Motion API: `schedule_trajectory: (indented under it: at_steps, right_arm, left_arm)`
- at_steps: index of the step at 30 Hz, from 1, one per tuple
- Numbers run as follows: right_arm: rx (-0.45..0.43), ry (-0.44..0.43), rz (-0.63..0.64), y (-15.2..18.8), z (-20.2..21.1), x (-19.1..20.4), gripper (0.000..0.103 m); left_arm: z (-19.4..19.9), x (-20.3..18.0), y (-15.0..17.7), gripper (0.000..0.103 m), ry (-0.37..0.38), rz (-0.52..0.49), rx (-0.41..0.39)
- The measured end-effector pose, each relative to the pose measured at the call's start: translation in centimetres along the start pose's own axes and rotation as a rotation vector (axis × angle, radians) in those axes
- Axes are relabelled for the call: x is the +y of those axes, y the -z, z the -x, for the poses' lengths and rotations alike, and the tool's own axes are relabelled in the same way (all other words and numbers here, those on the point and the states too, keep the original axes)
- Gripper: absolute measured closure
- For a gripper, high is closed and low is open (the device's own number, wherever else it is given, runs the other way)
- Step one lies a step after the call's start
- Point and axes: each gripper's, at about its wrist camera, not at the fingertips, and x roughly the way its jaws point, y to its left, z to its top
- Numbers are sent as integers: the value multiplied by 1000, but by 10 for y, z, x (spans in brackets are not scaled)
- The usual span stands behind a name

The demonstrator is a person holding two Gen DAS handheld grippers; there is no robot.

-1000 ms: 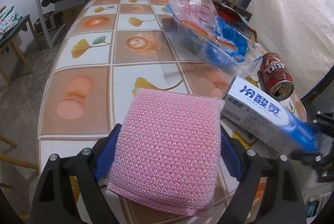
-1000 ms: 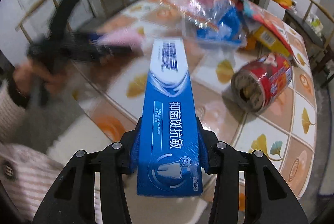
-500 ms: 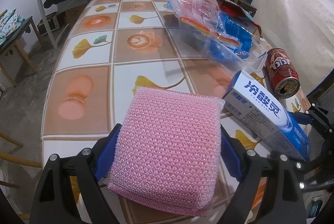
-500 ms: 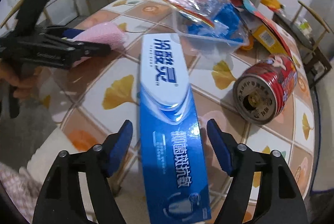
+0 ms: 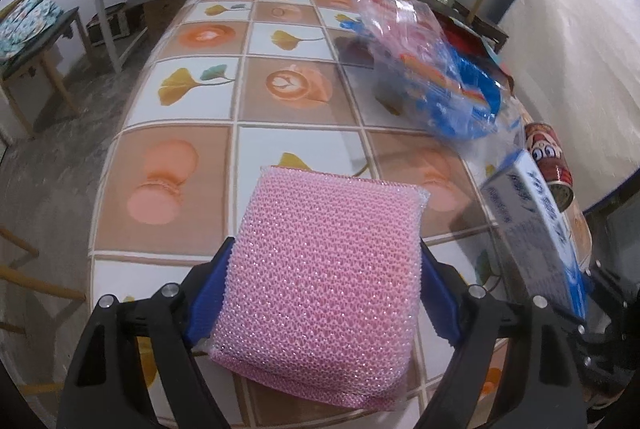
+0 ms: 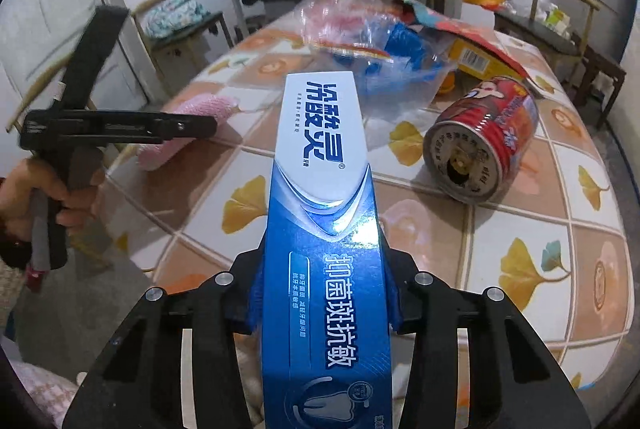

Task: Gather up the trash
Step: 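Carry the pink sponge and toothpaste box over the blue wastebasket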

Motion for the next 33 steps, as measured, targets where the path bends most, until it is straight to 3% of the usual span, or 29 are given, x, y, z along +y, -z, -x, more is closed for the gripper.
schedule_trajectory:
  at_steps: [11, 18, 25, 33]
  right_arm:
    - [-125, -123, -108, 17, 40, -17, 61]
    - [-247, -168, -175, 23, 84, -35, 61]
    - [-359, -116, -282, 37, 129, -76, 61]
    - [-432, 5, -447, 71, 169, -138, 61]
  left_arm:
    - [38, -24, 4, 22, -35, -19, -65]
    - [70, -68, 4, 22, 39, -76, -120]
    - [79, -149, -8, 22, 170, -213, -145]
    - [52, -269, -21, 22, 340, -397, -88]
